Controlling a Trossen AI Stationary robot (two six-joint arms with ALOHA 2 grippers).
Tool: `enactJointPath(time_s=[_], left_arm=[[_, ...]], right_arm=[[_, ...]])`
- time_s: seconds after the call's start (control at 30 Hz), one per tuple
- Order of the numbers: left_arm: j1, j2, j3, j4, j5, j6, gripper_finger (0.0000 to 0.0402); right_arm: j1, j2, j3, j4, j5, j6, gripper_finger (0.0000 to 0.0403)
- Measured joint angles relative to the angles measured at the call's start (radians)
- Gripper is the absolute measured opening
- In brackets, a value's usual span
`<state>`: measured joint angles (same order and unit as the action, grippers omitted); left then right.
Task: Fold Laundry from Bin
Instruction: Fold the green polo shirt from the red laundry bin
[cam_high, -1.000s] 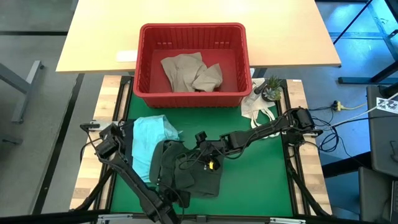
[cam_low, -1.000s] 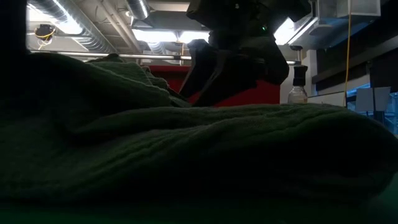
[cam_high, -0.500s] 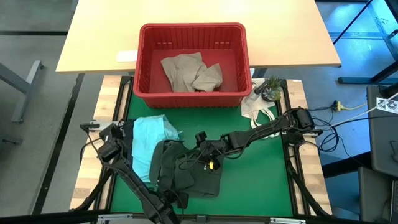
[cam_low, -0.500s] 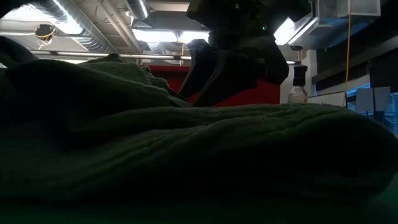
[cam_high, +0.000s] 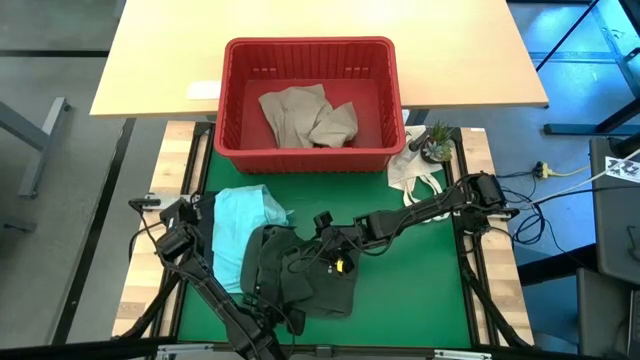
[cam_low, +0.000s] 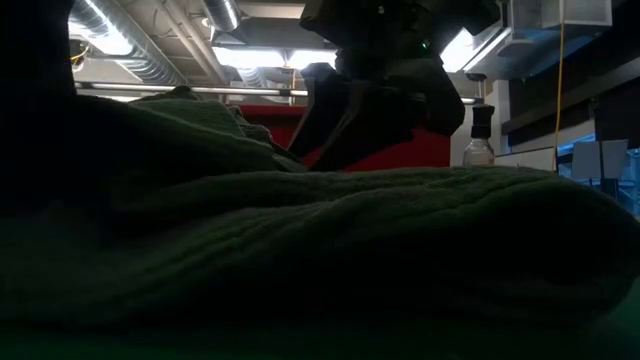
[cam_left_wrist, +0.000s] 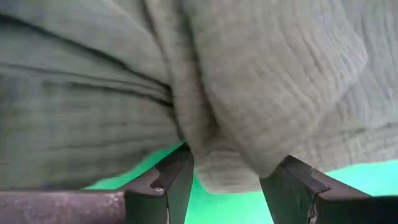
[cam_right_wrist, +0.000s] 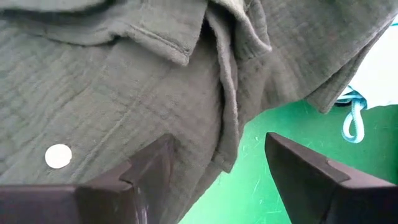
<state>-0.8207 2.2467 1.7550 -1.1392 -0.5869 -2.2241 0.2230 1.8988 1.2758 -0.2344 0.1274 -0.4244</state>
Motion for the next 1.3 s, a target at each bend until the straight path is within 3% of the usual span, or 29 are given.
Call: enactJointPath(time_s=[0.33,0.63,1.3], left_arm=[[-0.011,0.0,0.0,0.074,-0.096,0.062,0.0166],[0.032,0.0,0.0,0.072,-0.099,0.062,0.0164],[0.029,0.0,0.0,0.088,-0.077,0.061,0.0016]], right_arm=[[0.0,0.0,0.0,0.0,-0.001,0.0,0.0253],[0.0,0.0,0.0,0.0,0.0,-0.001,0.0253],[-0.001,-0.001,0.07,-0.049,0.068,-0.07,0.0253]])
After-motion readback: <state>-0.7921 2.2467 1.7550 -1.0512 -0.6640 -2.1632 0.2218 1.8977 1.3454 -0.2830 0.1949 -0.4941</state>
